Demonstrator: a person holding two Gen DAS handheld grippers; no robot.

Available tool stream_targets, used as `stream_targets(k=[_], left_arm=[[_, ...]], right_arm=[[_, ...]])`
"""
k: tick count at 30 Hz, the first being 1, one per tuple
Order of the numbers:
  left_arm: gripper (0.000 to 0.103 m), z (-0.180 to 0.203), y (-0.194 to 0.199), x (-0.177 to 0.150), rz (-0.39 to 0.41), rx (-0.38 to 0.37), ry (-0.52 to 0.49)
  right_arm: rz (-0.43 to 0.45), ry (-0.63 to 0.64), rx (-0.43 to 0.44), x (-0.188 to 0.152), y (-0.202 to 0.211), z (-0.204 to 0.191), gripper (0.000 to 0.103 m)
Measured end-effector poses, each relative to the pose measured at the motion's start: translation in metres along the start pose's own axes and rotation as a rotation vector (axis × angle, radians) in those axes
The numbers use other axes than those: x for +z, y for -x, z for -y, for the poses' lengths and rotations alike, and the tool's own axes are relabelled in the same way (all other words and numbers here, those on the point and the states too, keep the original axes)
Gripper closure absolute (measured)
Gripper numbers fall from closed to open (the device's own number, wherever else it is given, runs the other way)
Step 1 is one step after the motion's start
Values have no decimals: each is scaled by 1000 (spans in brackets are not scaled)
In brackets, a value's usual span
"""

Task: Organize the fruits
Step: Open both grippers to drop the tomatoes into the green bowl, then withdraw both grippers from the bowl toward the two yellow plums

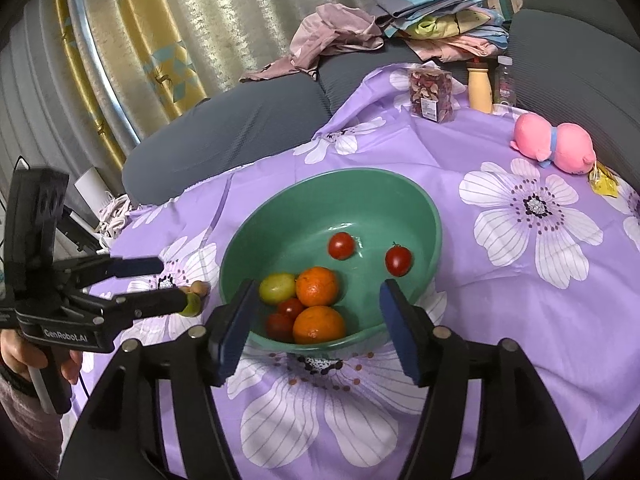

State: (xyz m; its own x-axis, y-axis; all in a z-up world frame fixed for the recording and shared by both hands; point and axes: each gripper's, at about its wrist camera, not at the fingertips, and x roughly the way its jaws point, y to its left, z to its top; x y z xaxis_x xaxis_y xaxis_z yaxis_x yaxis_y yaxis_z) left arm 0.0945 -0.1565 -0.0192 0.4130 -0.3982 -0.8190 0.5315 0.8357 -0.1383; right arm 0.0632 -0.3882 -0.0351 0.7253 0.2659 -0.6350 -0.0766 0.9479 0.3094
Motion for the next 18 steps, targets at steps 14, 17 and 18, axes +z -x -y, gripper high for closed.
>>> stream_targets(k=[14, 17, 18], left_arm=[[21, -31, 21, -48, -26, 10, 125], [21, -32, 25, -52, -19, 9, 126], [21, -33, 26, -53, -16, 10, 128]], right_arm=[[5, 28, 15, -4, 11, -22, 30], [0, 39, 16, -5, 13, -29, 30], [-1, 43, 18, -5, 13, -31, 30]])
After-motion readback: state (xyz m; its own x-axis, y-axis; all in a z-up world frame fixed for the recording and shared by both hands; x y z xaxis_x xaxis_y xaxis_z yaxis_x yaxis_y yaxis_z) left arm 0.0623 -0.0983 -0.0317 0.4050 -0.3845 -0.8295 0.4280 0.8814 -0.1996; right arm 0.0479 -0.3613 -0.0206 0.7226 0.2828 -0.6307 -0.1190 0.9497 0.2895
